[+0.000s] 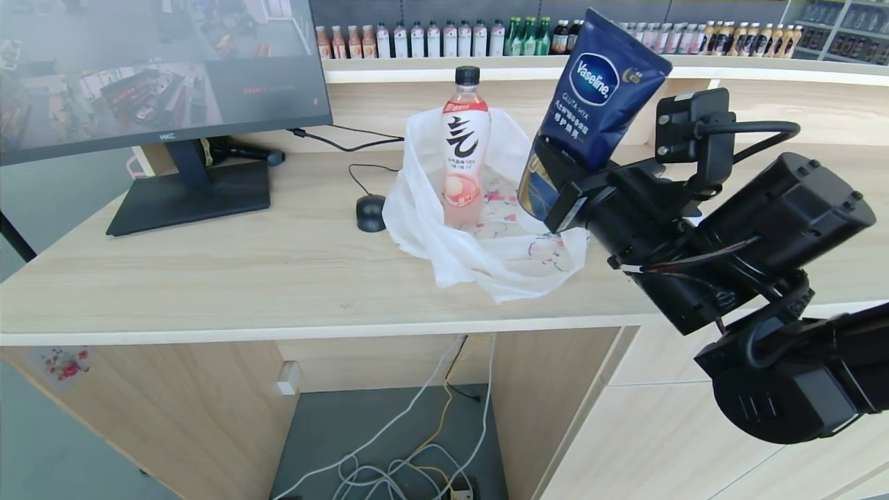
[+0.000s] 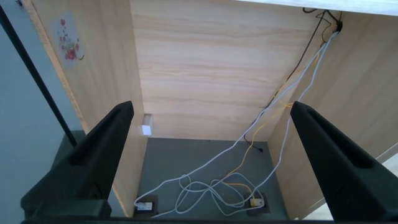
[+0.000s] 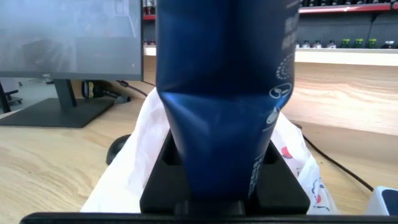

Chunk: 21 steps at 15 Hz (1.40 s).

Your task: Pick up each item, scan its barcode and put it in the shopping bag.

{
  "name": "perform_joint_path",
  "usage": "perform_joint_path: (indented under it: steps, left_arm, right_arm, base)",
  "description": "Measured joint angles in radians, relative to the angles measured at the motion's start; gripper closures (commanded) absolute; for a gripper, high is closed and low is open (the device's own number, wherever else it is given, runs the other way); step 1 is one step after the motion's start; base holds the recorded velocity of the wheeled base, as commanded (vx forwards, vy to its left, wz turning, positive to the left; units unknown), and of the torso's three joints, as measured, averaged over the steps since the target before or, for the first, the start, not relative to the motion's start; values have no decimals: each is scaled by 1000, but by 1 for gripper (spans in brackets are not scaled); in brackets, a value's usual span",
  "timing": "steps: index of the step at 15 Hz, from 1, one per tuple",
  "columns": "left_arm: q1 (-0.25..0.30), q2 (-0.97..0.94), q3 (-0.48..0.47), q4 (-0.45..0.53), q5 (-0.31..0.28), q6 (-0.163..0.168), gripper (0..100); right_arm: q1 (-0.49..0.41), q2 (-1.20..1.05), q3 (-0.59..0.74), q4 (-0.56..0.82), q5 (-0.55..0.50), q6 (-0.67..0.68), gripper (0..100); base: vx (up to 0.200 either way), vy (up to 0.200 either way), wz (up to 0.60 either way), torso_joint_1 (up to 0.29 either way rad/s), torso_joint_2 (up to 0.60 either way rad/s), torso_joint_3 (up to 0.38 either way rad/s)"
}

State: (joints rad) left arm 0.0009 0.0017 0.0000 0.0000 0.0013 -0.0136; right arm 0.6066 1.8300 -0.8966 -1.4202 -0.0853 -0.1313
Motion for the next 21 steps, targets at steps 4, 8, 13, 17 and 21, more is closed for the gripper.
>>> perform_joint_path:
  steps: [4,8,13,17,21]
  left_arm:
    - [0,0,0,0,0,0,0]
    - [0,0,0,0,0,0,0]
    - [0,0,0,0,0,0,0]
    - [0,0,0,0,0,0,0]
    - [0,0,0,0,0,0,0]
  right_arm:
    - [-3,-3,-13,75,1,0,100]
    - [-6,-4,-49,140,-4,-5,100]
    - [-7,-6,-76,205,-6,-8,100]
    - [-8,-2,-135,300,-6,-8,100]
    - [-29,26,-237,398,-5,-4,100]
  base:
    - [0,0,0,0,0,0]
    - [0,0,0,0,0,0]
    - [0,0,0,0,0,0]
    - [0,0,0,0,0,0]
    - [0,0,0,0,0,0]
